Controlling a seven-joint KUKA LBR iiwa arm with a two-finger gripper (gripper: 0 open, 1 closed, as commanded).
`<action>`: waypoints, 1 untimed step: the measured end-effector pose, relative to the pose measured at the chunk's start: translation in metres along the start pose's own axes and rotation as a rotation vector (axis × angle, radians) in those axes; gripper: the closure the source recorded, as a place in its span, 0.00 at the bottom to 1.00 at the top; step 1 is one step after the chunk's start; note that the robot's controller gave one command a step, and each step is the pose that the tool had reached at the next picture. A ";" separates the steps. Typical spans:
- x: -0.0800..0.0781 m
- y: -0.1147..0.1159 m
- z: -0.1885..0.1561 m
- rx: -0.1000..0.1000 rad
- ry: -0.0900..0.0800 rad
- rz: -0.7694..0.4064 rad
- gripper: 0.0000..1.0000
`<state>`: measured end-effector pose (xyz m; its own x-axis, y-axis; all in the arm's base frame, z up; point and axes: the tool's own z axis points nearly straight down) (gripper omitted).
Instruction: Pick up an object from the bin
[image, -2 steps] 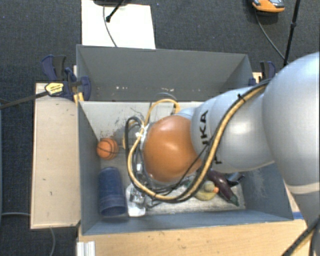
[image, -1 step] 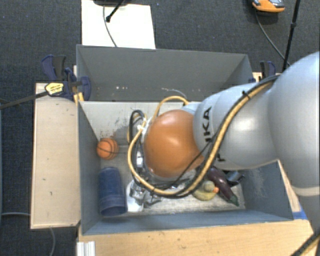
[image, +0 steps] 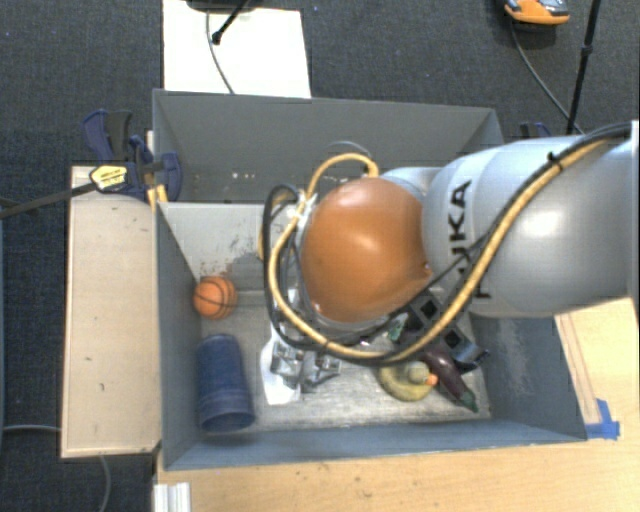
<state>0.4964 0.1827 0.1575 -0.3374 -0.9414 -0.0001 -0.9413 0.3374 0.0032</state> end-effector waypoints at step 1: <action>-0.001 -0.002 -0.015 0.005 -0.002 0.015 1.00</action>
Offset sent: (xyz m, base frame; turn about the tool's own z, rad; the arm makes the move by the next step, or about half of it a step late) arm 0.0375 0.0055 0.0448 -0.1017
